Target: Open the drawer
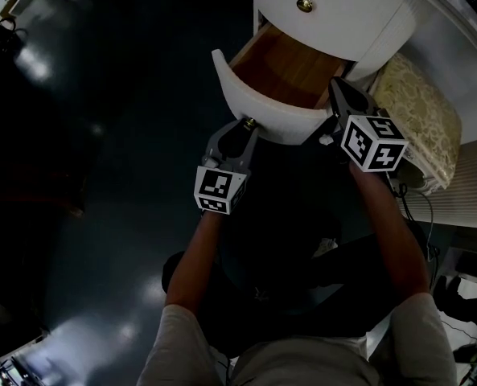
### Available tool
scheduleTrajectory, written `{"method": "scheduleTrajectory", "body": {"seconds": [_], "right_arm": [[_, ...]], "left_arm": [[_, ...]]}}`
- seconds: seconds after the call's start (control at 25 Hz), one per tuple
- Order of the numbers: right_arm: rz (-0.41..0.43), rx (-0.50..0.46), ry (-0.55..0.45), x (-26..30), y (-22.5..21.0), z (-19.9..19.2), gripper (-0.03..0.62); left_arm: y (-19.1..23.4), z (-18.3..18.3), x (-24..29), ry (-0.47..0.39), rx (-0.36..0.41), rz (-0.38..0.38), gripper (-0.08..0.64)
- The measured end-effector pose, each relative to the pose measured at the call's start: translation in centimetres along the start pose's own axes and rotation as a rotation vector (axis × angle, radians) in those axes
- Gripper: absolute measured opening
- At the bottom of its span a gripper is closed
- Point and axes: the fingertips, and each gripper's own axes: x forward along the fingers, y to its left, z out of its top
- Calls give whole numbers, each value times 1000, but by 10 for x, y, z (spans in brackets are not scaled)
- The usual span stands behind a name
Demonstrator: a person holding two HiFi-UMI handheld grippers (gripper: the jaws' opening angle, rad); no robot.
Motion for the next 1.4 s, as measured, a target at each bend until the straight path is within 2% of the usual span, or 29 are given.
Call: {"method": "scheduleTrajectory", "body": {"seconds": [0.28,0.76,1.4], "right_arm": [[29,-85,28,-3,31,-14,15],[36,-23,54,-11,38,-28,14],[86,-31,70,-14,47,-31,15]], "left_arm": [[3,-2,-8,2,-27,21,109],[1,-5,-16,14,-38,12,109],[0,-4,-22,11,-2,-4,109]]}}
